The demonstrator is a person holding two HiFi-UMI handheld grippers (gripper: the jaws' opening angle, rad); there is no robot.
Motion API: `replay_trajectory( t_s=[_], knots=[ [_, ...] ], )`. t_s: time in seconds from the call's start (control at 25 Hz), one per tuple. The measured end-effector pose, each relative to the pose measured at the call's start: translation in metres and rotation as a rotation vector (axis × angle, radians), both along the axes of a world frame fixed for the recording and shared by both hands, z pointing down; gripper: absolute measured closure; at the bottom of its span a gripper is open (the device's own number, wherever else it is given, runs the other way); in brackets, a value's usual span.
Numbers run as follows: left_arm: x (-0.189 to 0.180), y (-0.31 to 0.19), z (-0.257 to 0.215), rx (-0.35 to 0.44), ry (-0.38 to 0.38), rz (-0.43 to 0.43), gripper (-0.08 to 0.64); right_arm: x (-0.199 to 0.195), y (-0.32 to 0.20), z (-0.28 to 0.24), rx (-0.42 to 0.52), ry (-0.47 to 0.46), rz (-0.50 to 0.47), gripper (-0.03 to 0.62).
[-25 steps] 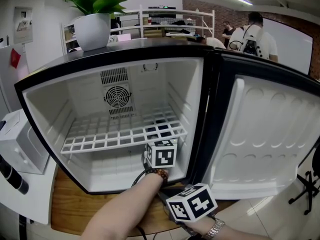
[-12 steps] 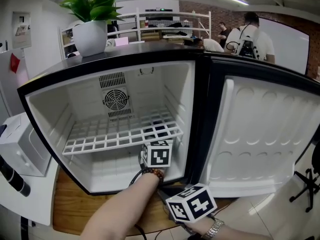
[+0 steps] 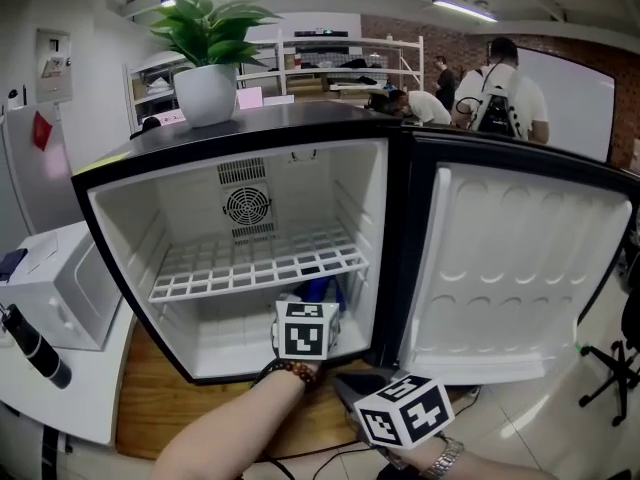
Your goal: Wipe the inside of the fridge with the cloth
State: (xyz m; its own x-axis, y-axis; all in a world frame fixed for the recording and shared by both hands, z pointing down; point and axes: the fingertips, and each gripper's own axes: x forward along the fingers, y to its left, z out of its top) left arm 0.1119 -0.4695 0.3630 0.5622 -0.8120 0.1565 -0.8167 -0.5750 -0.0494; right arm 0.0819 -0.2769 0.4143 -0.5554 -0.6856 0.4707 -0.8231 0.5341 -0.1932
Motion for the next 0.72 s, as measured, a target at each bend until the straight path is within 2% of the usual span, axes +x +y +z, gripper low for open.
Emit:
replay_trajectory(
  t_s=[0.16,0.4,0.52,0.72],
  knots=[
    [-0.008,0.035,-0.016,0.027,0.015,0.070,0.446,0.009,0.021,-0.017,0.056,0.029,-0.001,0.592],
    [-0.007,0.100,-0.039,0.061,0.052,0.250,0.446,0.036,0.038,-0.061,0.204,0.075,0.024,0.566],
    [-0.001,0.134,-0.047,0.084,0.059,0.354,0.446,0.054,0.044,-0.077,0.244,0.099,0.033,0.484],
    [0.015,0.186,-0.059,0.137,0.056,0.540,0.446,0.075,0.051,-0.099,0.295,0.135,0.005,0.394]
  ],
)
